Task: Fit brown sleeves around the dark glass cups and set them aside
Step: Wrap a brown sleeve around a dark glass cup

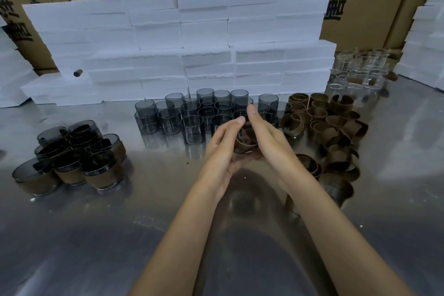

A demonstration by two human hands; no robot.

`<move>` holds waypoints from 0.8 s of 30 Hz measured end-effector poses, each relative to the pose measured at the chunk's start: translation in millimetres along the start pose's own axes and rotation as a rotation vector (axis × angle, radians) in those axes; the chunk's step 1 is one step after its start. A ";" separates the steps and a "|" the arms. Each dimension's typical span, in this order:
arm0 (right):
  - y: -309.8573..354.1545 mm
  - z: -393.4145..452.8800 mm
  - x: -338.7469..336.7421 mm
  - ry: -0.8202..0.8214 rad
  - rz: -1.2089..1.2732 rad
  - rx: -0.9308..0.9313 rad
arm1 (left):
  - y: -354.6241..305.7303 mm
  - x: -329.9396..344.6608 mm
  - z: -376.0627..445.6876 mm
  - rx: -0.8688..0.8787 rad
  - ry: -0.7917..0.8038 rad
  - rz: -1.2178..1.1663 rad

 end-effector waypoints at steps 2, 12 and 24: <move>0.3 -0.5 -1.9 -0.018 0.009 -0.044 | -1.6 1.6 -1.5 0.026 0.009 0.014; -5.6 1.9 -9.6 -0.114 0.022 -0.080 | -1.6 3.2 -6.9 0.023 0.015 0.036; -11.1 1.8 -22.0 -0.250 0.037 -0.064 | 7.8 3.7 -5.3 -0.058 0.007 0.117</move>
Point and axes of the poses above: each hand's wrist, its own z-axis towards the middle knuckle, its own x-axis out of the palm, y = z × x, the point moved 7 cm from there along z, towards the middle knuckle
